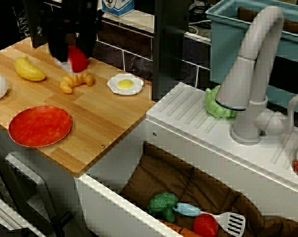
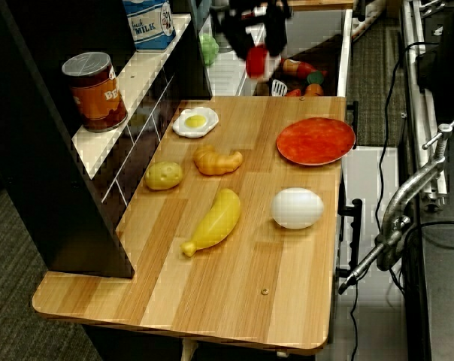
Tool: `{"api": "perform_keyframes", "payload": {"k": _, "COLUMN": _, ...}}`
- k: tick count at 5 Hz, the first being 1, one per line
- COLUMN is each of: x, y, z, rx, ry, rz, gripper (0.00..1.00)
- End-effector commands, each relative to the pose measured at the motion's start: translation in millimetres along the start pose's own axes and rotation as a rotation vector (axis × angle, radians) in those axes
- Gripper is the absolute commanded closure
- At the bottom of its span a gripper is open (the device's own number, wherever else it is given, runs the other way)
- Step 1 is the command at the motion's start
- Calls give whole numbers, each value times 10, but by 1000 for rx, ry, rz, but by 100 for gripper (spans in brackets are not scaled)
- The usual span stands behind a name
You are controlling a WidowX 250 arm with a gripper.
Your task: Put sushi on plate
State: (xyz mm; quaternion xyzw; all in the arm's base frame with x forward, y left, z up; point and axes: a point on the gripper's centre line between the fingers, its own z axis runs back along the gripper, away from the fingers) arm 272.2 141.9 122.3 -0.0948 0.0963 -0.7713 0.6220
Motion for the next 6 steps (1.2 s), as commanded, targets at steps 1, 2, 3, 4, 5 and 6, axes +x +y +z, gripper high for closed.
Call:
{"api": "perform_keyframes", "payload": {"k": 1, "x": -398, "y": -89, "z": -189, "rx": 39, "ry": 70, "rz": -77, "gripper": 100}}
{"api": "perform_keyframes", "payload": {"k": 2, "x": -350, "y": -331, "z": -236, "rx": 21, "ry": 88, "rz": -149, "gripper": 100}}
{"api": "perform_keyframes", "payload": {"k": 3, "x": -407, "y": -550, "z": -377, "rx": -5, "ry": 92, "rz": -168, "gripper": 100}}
{"api": "perform_keyframes", "payload": {"k": 4, "x": -218, "y": -732, "z": -557, "rx": 37, "ry": 135, "rz": -171, "gripper": 100}}
{"api": "perform_keyframes", "payload": {"k": 5, "x": -218, "y": -732, "z": -557, "rx": 37, "ry": 135, "rz": -171, "gripper": 0}}
{"api": "perform_keyframes", "payload": {"k": 6, "x": -218, "y": -732, "z": -557, "rx": 37, "ry": 135, "rz": -171, "gripper": 0}}
